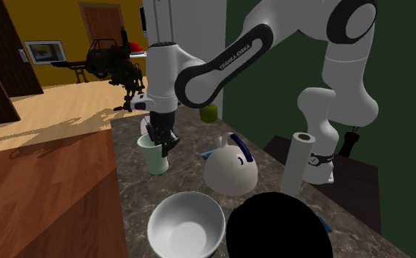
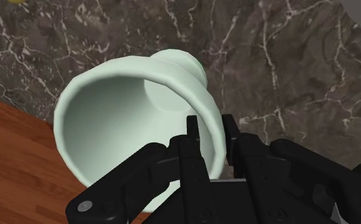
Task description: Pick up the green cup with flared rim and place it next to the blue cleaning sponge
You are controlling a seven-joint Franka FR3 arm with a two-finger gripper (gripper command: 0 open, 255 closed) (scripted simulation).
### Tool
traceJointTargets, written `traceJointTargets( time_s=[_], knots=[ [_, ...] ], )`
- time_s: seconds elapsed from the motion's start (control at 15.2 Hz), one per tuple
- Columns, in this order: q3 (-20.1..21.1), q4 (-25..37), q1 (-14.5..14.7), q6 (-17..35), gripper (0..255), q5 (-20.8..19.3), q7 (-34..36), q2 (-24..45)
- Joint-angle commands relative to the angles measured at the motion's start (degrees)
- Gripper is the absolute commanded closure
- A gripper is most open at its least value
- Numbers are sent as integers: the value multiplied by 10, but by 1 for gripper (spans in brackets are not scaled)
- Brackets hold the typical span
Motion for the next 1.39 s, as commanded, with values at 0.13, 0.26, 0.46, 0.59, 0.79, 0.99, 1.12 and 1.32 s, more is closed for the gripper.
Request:
traceJointTargets(
  time_s=[0.13,0.26,0.46,0.59,0.79,0.99,1.12,1.32],
  knots=[
    [-4,13,4,-26,255,-11,6,-15],
    [-6,20,5,-39,255,-16,9,-22],
    [-9,32,7,-59,255,-22,12,-31],
    [-10,41,8,-73,255,-26,15,-37],
    [-12,56,10,-94,255,-32,18,-45],
    [-13,71,10,-115,255,-36,20,-51],
    [-14,82,11,-129,255,-39,21,-55],
    [-15,100,11,-151,255,-42,23,-60]
  ],
)
